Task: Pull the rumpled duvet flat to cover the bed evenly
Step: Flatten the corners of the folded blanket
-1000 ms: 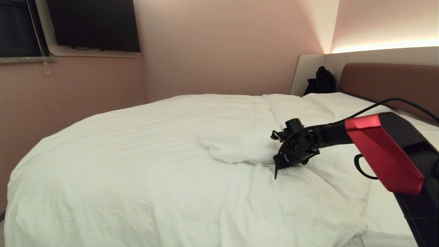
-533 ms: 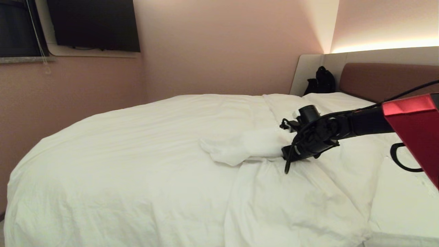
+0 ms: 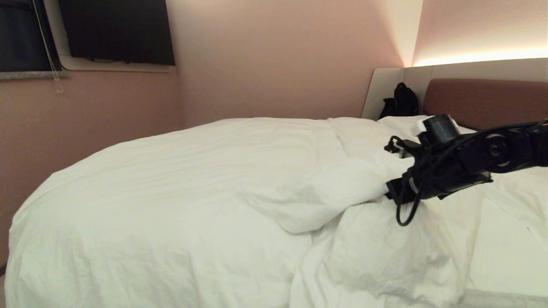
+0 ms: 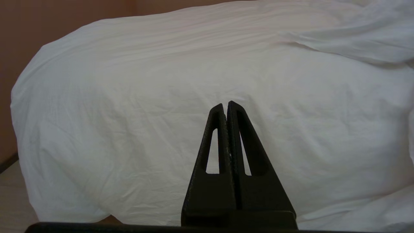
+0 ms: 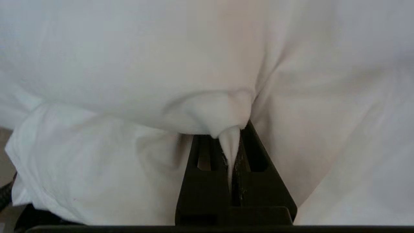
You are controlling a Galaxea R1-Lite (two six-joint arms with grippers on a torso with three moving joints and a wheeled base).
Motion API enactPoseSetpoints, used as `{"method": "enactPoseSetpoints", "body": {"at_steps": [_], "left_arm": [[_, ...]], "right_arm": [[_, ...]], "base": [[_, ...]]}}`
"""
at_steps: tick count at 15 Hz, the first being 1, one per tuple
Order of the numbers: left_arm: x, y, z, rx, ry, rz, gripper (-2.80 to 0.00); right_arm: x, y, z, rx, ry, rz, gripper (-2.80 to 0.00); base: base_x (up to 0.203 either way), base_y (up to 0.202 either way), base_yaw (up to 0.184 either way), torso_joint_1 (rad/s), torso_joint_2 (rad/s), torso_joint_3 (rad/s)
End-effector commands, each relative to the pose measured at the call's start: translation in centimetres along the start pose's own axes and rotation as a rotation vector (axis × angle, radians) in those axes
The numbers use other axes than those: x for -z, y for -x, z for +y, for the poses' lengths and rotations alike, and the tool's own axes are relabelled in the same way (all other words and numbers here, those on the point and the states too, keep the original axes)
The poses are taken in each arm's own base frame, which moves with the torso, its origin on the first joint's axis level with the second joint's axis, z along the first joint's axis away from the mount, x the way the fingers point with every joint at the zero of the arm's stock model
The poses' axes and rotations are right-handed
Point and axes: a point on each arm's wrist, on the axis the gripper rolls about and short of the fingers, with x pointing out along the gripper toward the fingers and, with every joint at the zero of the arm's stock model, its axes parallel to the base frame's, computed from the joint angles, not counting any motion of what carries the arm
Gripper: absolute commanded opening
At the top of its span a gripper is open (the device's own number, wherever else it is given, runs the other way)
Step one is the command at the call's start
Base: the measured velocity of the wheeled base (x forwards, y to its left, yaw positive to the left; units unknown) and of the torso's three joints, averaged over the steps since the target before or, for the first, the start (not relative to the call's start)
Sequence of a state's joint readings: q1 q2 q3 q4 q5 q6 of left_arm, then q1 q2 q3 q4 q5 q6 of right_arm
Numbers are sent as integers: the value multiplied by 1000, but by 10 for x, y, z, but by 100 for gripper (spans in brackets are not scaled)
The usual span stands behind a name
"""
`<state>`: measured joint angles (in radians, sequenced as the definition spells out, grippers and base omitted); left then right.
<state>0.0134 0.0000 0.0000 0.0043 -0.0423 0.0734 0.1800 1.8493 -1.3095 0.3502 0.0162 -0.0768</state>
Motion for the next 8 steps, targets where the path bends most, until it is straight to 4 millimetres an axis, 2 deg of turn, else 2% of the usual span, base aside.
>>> {"method": "enactPoseSetpoints", "body": {"at_steps": [1,3,8], "left_arm": [[0,0,0,0,0,2,-280],[0,0,0,0,0,2,-280],[0,0,0,0,0,2,-280]], "right_arm": [[25,44,-12,35,-34,-36,-280],[45,54,-21,60,-66,-10,-280],[97,71,-23,85,-112,65,-280]], "base": [[0,0,0,0,0,0],[0,0,0,0,0,0],[0,0,0,0,0,0]]}}
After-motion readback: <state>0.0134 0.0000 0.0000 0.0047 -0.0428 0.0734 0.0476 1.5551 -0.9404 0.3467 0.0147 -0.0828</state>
